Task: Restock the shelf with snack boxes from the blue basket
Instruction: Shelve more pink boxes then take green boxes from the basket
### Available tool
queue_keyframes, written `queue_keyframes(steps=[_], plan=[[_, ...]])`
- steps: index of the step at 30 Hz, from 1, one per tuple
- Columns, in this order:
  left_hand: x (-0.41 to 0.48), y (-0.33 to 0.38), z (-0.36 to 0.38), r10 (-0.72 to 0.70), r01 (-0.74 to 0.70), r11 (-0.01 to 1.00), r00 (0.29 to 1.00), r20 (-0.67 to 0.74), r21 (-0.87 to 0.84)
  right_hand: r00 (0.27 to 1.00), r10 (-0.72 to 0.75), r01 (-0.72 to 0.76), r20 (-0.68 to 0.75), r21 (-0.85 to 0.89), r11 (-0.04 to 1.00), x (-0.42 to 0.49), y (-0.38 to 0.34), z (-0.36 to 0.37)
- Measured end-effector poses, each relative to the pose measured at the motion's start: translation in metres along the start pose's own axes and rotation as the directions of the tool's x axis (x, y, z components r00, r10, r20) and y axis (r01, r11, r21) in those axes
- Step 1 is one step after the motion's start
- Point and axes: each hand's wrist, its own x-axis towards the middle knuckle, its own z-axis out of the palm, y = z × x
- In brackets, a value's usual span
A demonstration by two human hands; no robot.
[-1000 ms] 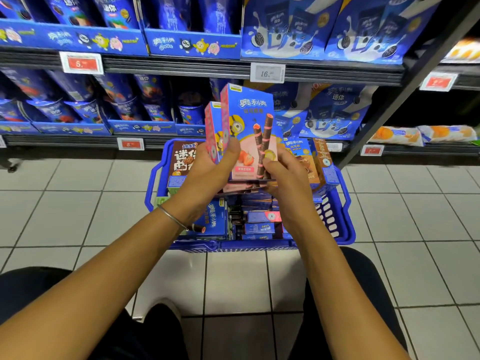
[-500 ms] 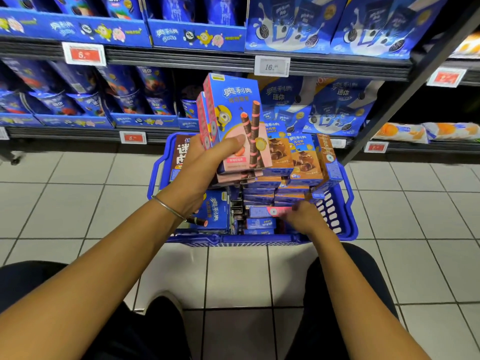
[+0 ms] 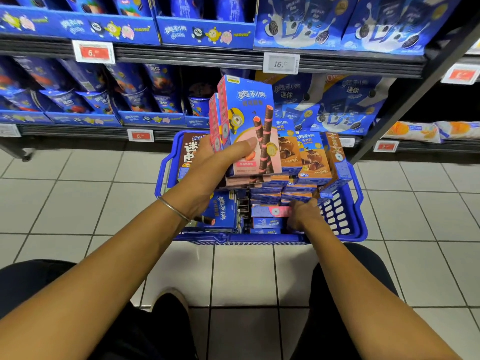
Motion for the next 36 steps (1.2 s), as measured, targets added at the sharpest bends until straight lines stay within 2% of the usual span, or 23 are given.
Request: queue_keyframes(steps=[4,6,7,8,10,13,15,18,22,24,26,28,30,32,36], plan=[[0.001,0.001,-0.001,0.005,-0.005,1.000,1.000,-0.012,0.000,0.994,0.020,-0.012,-0.108,0.082,0.997,-0.008,0.000,-0.011],[0.003,0.001,-0.002,0.014,-0.014,1.000,1.000,-0.013,-0.002,0.987,-0.068,0.087,-0.147,0.132,0.987,-0.017,0.001,-0.021],[0.004,0.001,-0.002,0.016,-0.016,1.000,1.000,-0.017,-0.005,0.973,-0.148,0.183,-0.175,0.204,0.962,-0.022,0.002,-0.026],[0.005,0.001,-0.003,0.016,-0.016,1.000,1.000,-0.020,-0.005,0.957,-0.211,0.269,-0.197,0.341,0.901,-0.030,0.002,-0.032],[0.007,0.001,-0.004,0.016,-0.015,1.000,1.000,-0.020,0.006,0.930,-0.275,0.368,-0.245,0.598,0.712,-0.048,0.005,-0.046],[0.009,0.002,-0.005,0.017,-0.017,1.000,1.000,-0.008,-0.004,0.882,-0.338,0.466,-0.327,0.712,0.525,-0.071,0.010,-0.069],[0.010,0.003,-0.005,0.028,-0.028,1.000,0.999,-0.018,-0.010,0.865,-0.305,0.495,-0.398,0.769,0.404,-0.083,0.012,-0.081],[0.011,0.006,-0.007,0.053,-0.053,0.999,0.998,-0.041,0.003,0.879,-0.110,0.476,-0.464,0.852,0.216,-0.094,0.014,-0.094],[0.014,0.008,-0.009,0.071,-0.076,0.996,0.993,-0.095,-0.054,0.901,0.058,0.433,-0.431,0.901,-0.038,-0.102,0.013,-0.109],[0.016,0.009,-0.011,0.079,-0.086,0.995,0.989,-0.126,-0.048,0.924,-0.030,0.356,-0.381,0.888,-0.292,-0.108,0.011,-0.114],[0.018,0.008,-0.012,0.078,-0.084,0.996,0.988,-0.135,-0.040,0.928,-0.167,0.224,-0.334,0.856,-0.467,-0.116,0.002,-0.117],[0.017,0.005,-0.010,0.070,-0.074,0.997,0.990,-0.122,-0.033,0.913,-0.246,0.159,-0.326,0.838,-0.522,-0.120,-0.011,-0.114],[0.016,0.001,-0.007,0.080,-0.080,0.997,0.992,-0.093,0.005,0.881,-0.312,0.152,-0.357,0.836,-0.528,-0.122,-0.023,-0.108],[0.015,-0.001,-0.006,0.102,-0.099,0.994,0.992,-0.081,0.043,0.874,-0.346,0.144,-0.342,0.861,-0.488,-0.124,-0.029,-0.106],[0.014,0.004,-0.010,0.098,-0.096,0.995,0.994,-0.052,0.034,0.851,-0.427,0.167,-0.306,0.928,-0.332,-0.123,-0.022,-0.117]])
